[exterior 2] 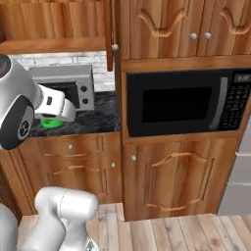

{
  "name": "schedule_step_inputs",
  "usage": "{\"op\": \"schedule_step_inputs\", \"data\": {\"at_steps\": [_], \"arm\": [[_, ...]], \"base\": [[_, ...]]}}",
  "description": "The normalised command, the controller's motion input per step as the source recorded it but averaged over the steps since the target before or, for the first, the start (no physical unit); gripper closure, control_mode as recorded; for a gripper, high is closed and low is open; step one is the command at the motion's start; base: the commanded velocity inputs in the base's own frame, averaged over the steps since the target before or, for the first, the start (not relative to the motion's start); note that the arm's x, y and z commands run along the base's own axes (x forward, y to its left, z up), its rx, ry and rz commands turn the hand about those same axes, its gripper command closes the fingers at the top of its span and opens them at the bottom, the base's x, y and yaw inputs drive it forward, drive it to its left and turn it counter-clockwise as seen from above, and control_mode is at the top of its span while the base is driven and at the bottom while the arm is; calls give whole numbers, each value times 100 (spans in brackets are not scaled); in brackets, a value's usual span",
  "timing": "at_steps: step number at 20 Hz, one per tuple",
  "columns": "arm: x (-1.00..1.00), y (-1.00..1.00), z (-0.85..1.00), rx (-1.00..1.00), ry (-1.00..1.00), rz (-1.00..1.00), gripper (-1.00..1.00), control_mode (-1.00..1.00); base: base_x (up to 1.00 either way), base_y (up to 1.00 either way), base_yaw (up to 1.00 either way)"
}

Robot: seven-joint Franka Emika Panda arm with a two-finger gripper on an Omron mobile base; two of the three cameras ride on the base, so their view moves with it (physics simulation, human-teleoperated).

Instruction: There is a tray on the dining counter. Grab the cup, mug, and pitcher and place them on the tray. The pitcher may be placed next to the tray if it cannot fit the tray.

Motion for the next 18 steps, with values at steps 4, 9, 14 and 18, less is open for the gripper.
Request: {"op": "schedule_step_inputs", "data": {"at_steps": [4, 9, 14, 18], "arm": [[0, 0, 0, 0, 0, 0, 100, 100], [0, 0, 0, 0, 0, 0, 100, 100], [0, 0, 0, 0, 0, 0, 100, 100], [0, 0, 0, 0, 0, 0, 100, 100]], "base": [[-7, -19, -96], [3, -6, -100], [20, 1, -100], [21, 4, -100]]}}
